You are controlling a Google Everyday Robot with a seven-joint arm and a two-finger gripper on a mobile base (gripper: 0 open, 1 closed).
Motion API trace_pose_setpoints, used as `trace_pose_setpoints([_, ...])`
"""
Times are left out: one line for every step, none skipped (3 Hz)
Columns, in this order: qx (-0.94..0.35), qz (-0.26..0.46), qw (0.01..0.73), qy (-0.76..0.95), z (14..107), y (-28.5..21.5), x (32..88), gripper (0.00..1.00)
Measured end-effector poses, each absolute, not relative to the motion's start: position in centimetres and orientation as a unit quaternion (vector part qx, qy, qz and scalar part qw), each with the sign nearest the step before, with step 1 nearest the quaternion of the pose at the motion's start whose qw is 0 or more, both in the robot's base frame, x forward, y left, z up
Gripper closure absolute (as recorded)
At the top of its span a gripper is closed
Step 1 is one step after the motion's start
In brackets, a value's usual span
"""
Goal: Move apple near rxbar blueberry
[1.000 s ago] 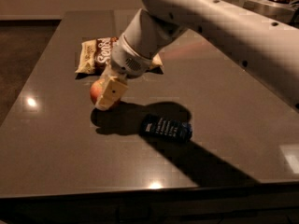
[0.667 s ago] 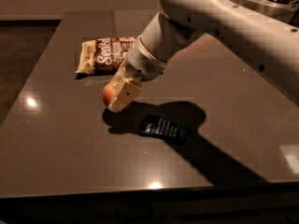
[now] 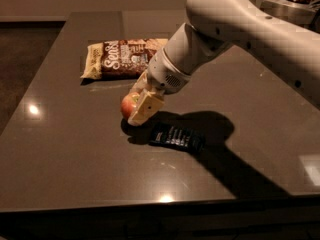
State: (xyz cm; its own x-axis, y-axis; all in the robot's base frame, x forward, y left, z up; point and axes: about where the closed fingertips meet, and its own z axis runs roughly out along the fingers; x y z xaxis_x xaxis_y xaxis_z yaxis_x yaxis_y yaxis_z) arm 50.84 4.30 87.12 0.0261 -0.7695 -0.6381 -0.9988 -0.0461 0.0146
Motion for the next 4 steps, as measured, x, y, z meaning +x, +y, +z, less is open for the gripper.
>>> trace_pose_setpoints([-0.677, 0.239, 0.237, 0.655, 86.5, 3.1, 50.8, 0.61])
trace_pose_setpoints([-0.674, 0.232, 0.243, 0.657, 86.3, 1.9, 50.9, 0.38])
trace_pose_setpoints([-0.674, 0.228, 0.243, 0.659, 86.1, 0.9, 50.7, 0.15])
trace_pose_setpoints([-0.674, 0.226, 0.242, 0.661, 86.2, 0.2, 50.5, 0.0])
